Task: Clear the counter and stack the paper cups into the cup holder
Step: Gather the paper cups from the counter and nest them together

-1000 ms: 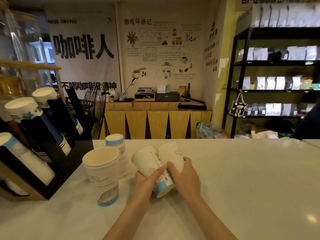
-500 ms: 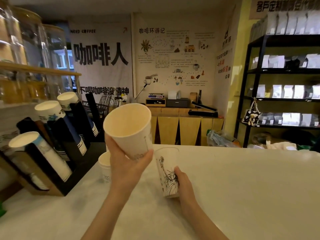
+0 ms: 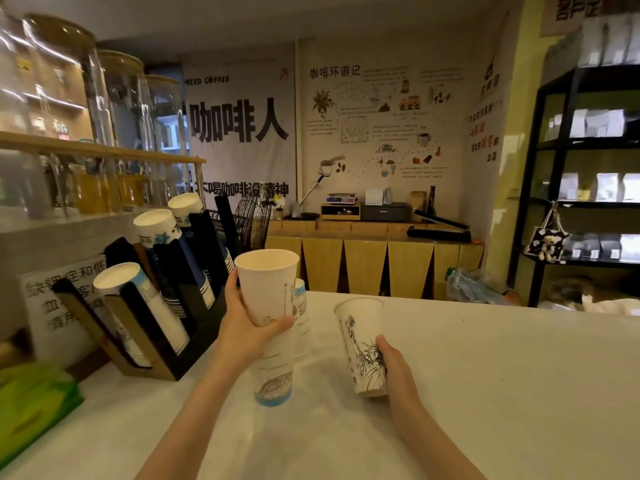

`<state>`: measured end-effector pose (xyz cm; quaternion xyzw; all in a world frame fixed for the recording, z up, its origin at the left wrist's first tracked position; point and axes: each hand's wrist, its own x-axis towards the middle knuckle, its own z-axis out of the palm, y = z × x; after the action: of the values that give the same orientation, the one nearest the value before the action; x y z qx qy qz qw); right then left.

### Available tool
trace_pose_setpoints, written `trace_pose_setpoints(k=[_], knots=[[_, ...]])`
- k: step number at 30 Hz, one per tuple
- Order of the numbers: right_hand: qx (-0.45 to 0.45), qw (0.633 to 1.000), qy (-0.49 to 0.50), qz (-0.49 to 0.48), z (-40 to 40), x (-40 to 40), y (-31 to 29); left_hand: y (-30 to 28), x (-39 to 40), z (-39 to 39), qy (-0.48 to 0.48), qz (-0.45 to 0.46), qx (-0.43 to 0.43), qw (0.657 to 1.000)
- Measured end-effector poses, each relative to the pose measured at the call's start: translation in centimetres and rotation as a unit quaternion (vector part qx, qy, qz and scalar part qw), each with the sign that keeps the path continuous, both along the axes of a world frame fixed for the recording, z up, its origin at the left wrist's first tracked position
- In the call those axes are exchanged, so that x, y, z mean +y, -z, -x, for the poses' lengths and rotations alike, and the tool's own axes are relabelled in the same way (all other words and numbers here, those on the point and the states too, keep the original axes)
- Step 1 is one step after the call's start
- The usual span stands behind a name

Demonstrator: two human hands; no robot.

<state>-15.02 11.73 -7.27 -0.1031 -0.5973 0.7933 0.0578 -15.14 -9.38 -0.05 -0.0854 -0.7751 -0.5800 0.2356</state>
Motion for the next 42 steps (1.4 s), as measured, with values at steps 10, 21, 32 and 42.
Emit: trace_pose_setpoints(k=[10, 21, 32, 42], knots=[[0.089, 0.996, -0.005, 0.024, -1.1, -1.4, -3.9, 6.0, -0.2, 0.0, 0.019, -0.082, -0.086, 0.993], [0.317, 0.942, -0.065, -0.086, -0.1, -8.1, -11.9, 8.3, 0.0, -0.2, 0.01, -0.078, -0.091, 0.993], [0.23, 0.921, -0.148, -0.277, 1.2, -10.1, -7.1, 8.6, -0.1, 0.3, 0.001, -0.066, -0.086, 0.994], [0.199, 0.912, -0.177, -0.311, 2.0, -9.6, -5.2, 8.2, -0.1, 0.3, 0.013, -0.065, -0.09, 0.994]])
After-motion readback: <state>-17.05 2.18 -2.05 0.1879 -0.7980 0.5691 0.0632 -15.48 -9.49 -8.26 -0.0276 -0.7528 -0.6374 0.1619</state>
